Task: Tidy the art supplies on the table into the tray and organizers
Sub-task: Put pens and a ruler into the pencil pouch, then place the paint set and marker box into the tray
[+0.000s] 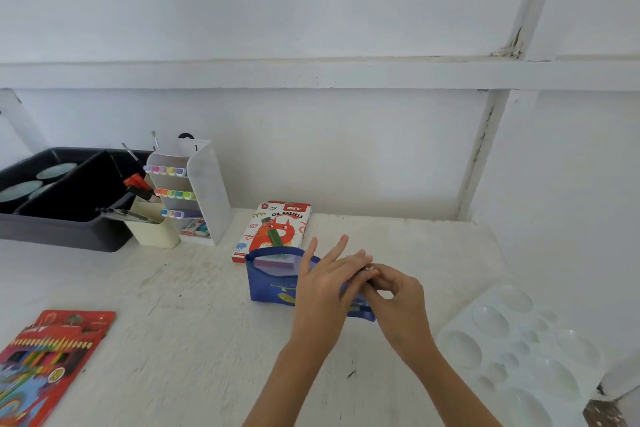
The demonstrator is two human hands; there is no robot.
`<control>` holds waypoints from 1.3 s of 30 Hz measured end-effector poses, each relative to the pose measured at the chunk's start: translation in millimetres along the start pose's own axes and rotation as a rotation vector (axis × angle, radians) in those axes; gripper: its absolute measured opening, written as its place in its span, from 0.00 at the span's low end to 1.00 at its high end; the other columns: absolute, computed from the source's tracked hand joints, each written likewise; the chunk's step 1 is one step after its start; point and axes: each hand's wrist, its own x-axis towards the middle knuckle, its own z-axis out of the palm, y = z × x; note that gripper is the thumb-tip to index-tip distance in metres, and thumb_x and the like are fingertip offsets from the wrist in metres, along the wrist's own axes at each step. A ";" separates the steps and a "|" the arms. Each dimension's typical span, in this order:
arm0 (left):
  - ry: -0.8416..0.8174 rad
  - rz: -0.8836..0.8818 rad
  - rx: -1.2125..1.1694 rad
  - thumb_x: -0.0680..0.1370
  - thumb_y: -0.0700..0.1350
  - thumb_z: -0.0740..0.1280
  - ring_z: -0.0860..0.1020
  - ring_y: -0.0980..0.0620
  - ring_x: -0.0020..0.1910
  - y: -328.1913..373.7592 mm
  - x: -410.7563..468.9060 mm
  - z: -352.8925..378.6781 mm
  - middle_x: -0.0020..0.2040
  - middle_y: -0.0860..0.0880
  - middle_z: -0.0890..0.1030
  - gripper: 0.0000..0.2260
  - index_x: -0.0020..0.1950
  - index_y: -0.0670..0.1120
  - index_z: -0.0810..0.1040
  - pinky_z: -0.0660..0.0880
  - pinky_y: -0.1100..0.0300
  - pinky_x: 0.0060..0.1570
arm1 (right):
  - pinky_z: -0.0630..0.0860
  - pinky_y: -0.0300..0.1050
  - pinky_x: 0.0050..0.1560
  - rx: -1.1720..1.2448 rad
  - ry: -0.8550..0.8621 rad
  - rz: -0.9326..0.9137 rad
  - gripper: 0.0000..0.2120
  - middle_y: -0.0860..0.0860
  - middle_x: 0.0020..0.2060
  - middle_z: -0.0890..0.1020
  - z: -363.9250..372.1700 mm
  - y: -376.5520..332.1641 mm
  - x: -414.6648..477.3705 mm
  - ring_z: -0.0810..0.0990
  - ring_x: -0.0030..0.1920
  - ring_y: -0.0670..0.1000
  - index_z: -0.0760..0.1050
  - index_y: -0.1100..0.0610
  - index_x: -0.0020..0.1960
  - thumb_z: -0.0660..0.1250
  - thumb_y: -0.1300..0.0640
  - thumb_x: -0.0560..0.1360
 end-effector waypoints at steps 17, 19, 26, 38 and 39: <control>0.774 -0.765 -0.085 0.74 0.42 0.70 0.71 0.46 0.66 -49.9 -22.9 -54.2 0.67 0.47 0.74 0.08 0.49 0.39 0.83 0.67 0.47 0.65 | 0.81 0.40 0.39 0.321 0.110 0.179 0.06 0.49 0.42 0.84 36.4 -13.8 -14.7 0.83 0.43 0.49 0.77 0.52 0.47 0.64 0.61 0.76; 0.861 -0.823 -0.122 0.75 0.42 0.69 0.73 0.50 0.64 -64.2 -31.4 -77.1 0.65 0.56 0.73 0.10 0.53 0.37 0.82 0.69 0.49 0.64 | 0.80 0.36 0.38 0.288 0.122 0.220 0.05 0.49 0.43 0.83 39.4 -10.5 -13.9 0.83 0.43 0.49 0.76 0.51 0.47 0.63 0.60 0.77; 0.725 -1.150 -0.393 0.78 0.48 0.64 0.79 0.45 0.47 -94.4 -63.5 -111.7 0.50 0.44 0.81 0.13 0.55 0.42 0.80 0.78 0.43 0.51 | 0.79 0.41 0.38 0.309 -0.016 0.409 0.05 0.51 0.44 0.84 92.9 -12.5 -23.5 0.83 0.41 0.48 0.73 0.56 0.53 0.59 0.58 0.80; 0.296 -1.124 -0.261 0.77 0.41 0.67 0.73 0.51 0.61 -113.6 -146.8 -129.8 0.66 0.48 0.72 0.16 0.64 0.46 0.73 0.71 0.63 0.55 | 0.72 0.37 0.44 -0.226 -0.039 0.302 0.15 0.58 0.57 0.75 160.3 -8.0 -27.2 0.75 0.57 0.55 0.72 0.61 0.62 0.66 0.64 0.76; 0.282 -1.102 -0.196 0.76 0.40 0.67 0.71 0.51 0.63 -111.6 -148.3 -131.2 0.66 0.48 0.71 0.15 0.63 0.47 0.74 0.70 0.61 0.60 | 0.73 0.42 0.46 -0.348 -0.032 0.233 0.17 0.60 0.58 0.74 163.8 -11.3 -28.3 0.73 0.59 0.57 0.72 0.60 0.62 0.68 0.65 0.74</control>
